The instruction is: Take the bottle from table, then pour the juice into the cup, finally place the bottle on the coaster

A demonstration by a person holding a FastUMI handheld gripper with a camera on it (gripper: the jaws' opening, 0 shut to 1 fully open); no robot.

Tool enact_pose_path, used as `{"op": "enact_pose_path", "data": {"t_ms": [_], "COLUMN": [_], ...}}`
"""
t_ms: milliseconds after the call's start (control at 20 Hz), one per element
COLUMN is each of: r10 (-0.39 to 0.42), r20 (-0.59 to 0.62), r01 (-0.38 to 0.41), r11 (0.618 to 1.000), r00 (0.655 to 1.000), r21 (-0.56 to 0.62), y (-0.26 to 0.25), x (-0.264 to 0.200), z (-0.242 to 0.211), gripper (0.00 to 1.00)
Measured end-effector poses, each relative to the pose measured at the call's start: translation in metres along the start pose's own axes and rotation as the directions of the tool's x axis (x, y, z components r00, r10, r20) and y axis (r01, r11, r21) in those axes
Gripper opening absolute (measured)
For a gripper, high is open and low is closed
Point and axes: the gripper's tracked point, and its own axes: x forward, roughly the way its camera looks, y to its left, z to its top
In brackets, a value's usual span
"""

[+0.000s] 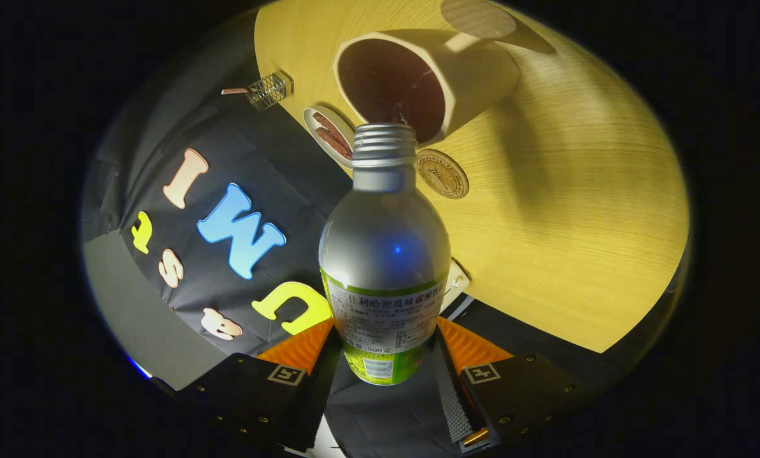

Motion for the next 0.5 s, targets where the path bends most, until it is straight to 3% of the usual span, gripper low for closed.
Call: {"op": "enact_pose_path", "data": {"t_ms": [500], "r10": [0.025], "r20": [0.012], "r01": [-0.025], "r11": [0.999], "r00": [1.000], "r21": [0.038], "y": [0.0037], "x": [0.0017], "z": [-0.0012], "gripper": [0.75]}}
